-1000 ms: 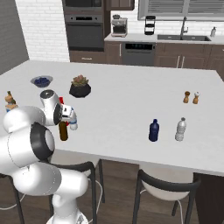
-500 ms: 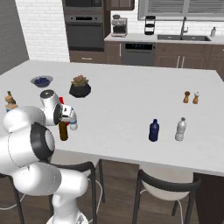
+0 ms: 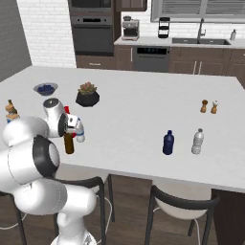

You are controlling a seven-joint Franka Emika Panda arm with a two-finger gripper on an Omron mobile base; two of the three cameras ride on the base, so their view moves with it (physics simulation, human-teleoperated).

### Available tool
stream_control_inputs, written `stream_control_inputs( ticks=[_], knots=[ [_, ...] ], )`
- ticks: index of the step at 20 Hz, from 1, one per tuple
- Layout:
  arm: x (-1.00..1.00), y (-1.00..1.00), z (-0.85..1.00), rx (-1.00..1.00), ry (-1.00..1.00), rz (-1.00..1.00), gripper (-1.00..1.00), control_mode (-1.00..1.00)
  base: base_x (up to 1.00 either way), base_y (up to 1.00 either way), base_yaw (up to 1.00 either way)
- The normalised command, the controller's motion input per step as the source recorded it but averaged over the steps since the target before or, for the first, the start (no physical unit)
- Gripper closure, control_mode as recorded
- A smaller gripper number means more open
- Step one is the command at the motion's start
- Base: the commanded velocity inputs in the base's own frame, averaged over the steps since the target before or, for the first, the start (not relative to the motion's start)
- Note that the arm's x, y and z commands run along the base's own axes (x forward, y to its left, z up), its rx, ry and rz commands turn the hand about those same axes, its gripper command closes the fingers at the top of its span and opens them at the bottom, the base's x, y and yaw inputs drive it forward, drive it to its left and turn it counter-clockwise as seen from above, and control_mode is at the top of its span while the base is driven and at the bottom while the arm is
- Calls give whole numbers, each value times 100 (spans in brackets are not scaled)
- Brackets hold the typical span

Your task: Move the plastic bottles in the middle to the plastics group, and the glass bottles in the middle to the glass group.

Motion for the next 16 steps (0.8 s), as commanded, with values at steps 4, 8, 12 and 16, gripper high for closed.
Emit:
stream_control_inputs(
  ticks=[4,8,12,16],
  knots=[
    [-43,17,10,0,-18,0,100,-100,0,0,0],
    [-32,64,27,1,-18,0,100,-100,0,0,0],
    [-1,88,22,7,-11,0,100,-100,0,0,0],
    [18,87,7,9,-6,0,100,-100,0,0,0]
  ],
)
